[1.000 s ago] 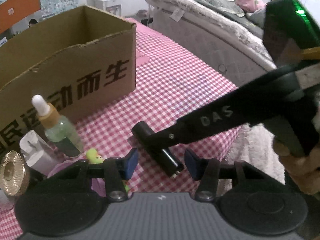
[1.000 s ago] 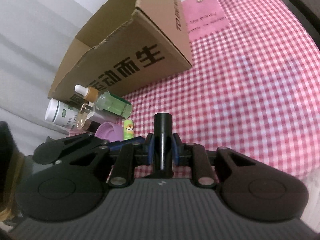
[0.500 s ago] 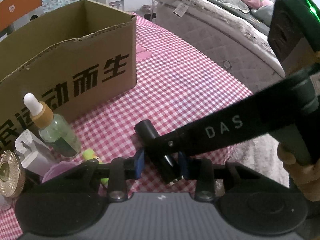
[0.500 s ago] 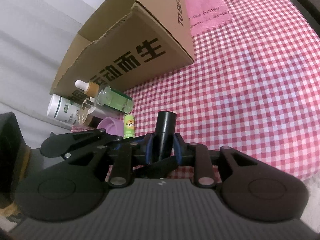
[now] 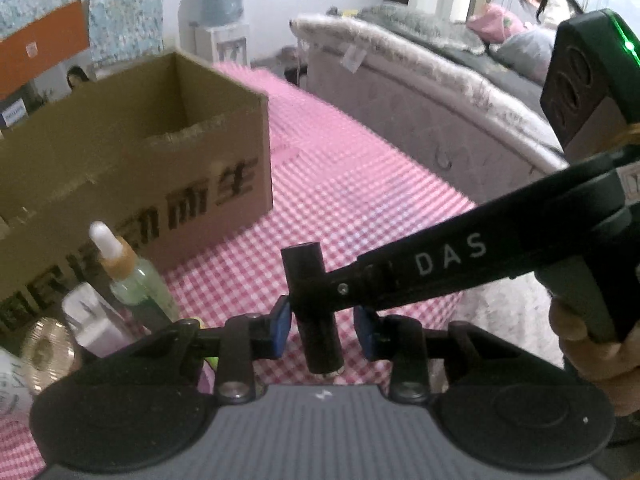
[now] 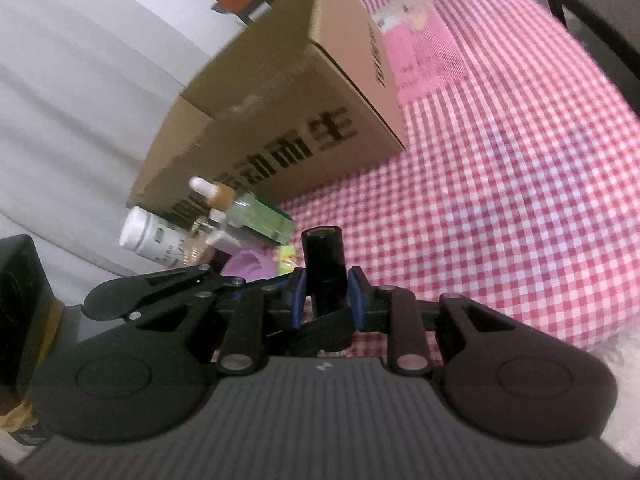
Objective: Organize rigid objects
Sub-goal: 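Carry the black cylinder into the box and release it beside the fob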
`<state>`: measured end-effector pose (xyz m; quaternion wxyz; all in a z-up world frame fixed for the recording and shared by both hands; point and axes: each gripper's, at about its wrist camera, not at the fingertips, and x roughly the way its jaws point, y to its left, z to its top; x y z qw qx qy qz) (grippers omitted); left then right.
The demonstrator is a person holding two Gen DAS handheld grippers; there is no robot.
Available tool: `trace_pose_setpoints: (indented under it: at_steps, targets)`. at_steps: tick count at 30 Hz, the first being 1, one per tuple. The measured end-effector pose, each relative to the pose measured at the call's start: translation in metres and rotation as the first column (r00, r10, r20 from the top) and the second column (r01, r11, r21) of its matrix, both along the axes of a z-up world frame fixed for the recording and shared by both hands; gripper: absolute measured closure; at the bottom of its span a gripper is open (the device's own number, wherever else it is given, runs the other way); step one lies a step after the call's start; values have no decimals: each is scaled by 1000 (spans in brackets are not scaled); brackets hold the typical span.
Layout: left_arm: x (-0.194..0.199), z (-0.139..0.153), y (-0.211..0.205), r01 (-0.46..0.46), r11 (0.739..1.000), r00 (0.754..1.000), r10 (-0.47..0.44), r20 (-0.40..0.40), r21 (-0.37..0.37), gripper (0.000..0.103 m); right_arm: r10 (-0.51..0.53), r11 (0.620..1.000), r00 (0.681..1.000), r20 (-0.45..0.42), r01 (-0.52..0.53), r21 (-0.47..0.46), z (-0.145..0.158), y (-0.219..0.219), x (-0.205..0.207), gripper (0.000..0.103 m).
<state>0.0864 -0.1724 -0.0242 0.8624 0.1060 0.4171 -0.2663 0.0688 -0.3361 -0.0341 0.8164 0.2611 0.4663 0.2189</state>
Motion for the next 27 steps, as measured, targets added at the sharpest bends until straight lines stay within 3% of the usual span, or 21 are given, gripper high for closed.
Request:
trace_pose_setpoints:
  at_steps: [5, 10, 16, 21, 27]
  targets:
    - [-13, 36, 11, -20, 999, 993, 23, 111, -29, 68, 14, 999, 992, 126, -9, -44, 44, 11, -11, 81]
    - [-16, 84, 32, -71, 997, 968, 78, 240, -38, 68, 68, 996, 963, 260, -52, -70, 93, 33, -3, 81]
    - [12, 123, 67, -168, 985, 945, 169, 281, -28, 68, 170, 985, 922, 349, -153, -75, 139, 72, 41, 81]
    - [72, 127, 104, -245, 969, 955, 241, 171, 5, 68, 257, 966, 928, 270, -255, -44, 143, 114, 116, 81]
    - [147, 90, 141, -274, 958, 961, 276, -13, 80, 67, 321, 945, 947, -2, -320, 61, 96, 153, 221, 81]
